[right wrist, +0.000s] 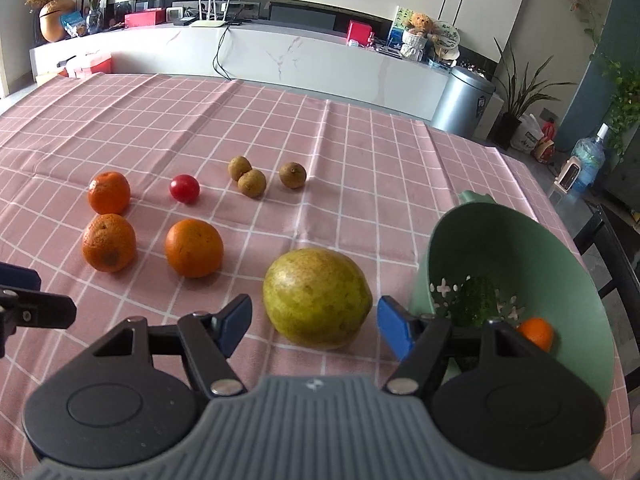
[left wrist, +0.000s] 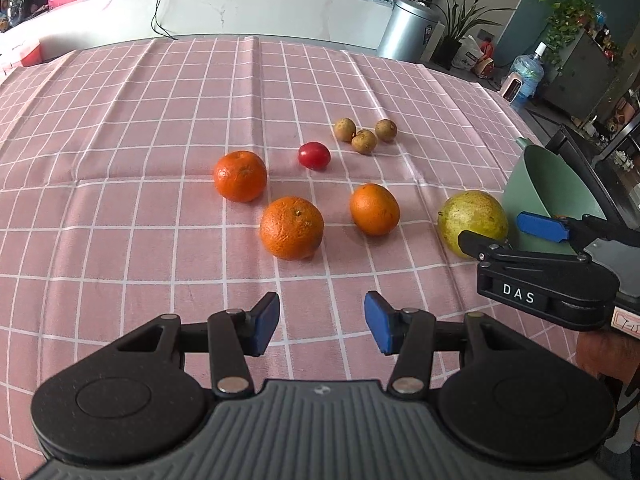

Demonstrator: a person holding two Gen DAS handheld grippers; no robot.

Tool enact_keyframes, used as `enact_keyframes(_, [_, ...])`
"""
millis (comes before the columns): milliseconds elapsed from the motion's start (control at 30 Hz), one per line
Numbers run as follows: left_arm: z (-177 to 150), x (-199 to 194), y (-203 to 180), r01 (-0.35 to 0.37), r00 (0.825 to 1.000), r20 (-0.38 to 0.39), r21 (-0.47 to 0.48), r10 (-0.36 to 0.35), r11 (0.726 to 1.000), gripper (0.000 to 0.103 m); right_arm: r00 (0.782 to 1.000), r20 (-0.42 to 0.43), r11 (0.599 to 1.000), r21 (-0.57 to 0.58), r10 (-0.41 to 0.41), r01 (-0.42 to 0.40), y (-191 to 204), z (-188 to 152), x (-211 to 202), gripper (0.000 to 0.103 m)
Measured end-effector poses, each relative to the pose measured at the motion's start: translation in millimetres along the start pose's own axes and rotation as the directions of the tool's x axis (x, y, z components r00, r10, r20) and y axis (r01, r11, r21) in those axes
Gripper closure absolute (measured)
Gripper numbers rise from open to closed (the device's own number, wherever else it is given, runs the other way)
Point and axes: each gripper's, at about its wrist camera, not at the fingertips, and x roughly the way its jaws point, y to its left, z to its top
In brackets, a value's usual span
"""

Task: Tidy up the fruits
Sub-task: 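Grasp the yellow-green pomelo with the right tool while the left tool grasps an orange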

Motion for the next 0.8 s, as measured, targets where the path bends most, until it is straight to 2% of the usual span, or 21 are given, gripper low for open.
enact_keyframes(367, [13, 11, 0, -0.014, 1.0, -0.001, 0.007, 0.014, 1.0, 0.045, 1.0, -0.016, 0.991, -0.135, 0.015, -0.017, 9, 11, 33, 0.034])
enact_keyframes(667, [21, 16, 3, -0.024, 1.0, -0.003, 0.014, 0.024, 1.0, 0.045, 0.998, -0.044, 0.96, -0.28, -0.04, 0.026, 24, 13, 51, 0.027])
enact_keyframes(733, [23, 19, 4, -0.028, 1.0, -0.004, 0.015, 0.028, 0.999, 0.045, 0.999, -0.041, 0.955, -0.294, -0.035, 0.021, 23, 13, 53, 0.028])
enact_keyframes(767, [24, 20, 4, -0.031, 1.0, -0.003, 0.012, 0.031, 0.999, 0.045, 0.998, -0.041, 0.953, -0.3, -0.047, 0.032, 21, 14, 54, 0.036])
enact_keyframes(800, [25, 22, 5, -0.035, 0.999, -0.001, 0.008, 0.035, 0.999, 0.045, 0.998, -0.042, 0.951, -0.307, -0.05, 0.035, 19, 15, 54, 0.038])
